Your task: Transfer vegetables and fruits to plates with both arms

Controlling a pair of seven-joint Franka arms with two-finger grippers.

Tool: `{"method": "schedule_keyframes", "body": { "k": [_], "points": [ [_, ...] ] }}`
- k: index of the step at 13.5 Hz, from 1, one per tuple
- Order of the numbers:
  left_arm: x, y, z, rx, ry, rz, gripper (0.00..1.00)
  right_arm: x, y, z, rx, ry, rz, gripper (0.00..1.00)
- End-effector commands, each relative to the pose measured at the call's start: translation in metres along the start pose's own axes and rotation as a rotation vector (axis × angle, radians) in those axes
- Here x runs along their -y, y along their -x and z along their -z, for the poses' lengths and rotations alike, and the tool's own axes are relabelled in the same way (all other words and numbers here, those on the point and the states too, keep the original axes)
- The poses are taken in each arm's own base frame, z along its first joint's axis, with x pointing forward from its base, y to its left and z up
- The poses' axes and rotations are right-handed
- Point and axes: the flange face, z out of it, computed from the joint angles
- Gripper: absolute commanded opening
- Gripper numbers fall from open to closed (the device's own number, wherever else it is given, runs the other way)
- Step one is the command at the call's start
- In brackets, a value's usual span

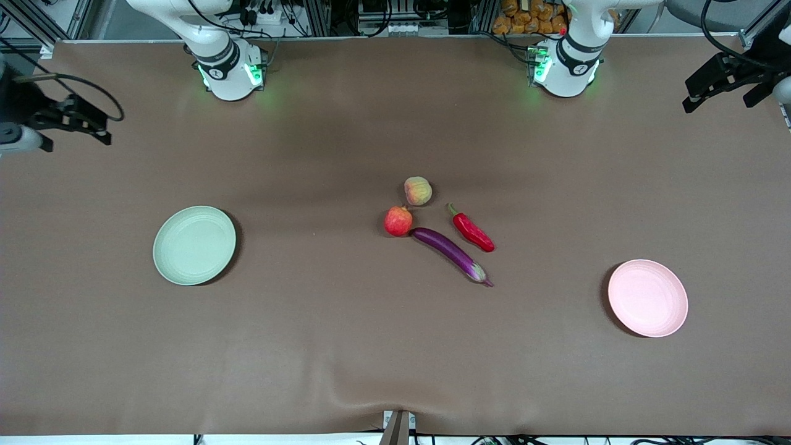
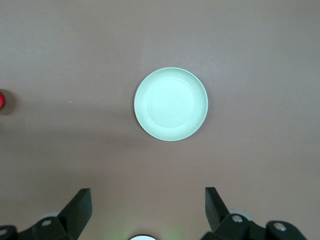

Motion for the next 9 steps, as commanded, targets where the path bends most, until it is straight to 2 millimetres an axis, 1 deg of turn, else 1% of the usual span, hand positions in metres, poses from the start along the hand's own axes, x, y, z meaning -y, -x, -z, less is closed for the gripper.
{"method": "schedule_keyframes", "body": {
  "k": [1,3,9],
  "points": [
    [0.0008,0.0024,0.0041,0.032,-0.02,0.001,1.0,0.0104,0.0038,0.0077,-0.02,0.038,0.013,1.0],
    [0.0008,0.0014,0.0033,0.033,-0.022,0.003,1.0,0.011,0.0034,0.0105,-0.026,0.039,0.01,1.0],
    [0.0014,0.0013,0.0011,0.04,-0.021,0.001,1.0,0.0091,0.002,0.0092,-0.029,0.026,0.001,1.0]
  ]
}}
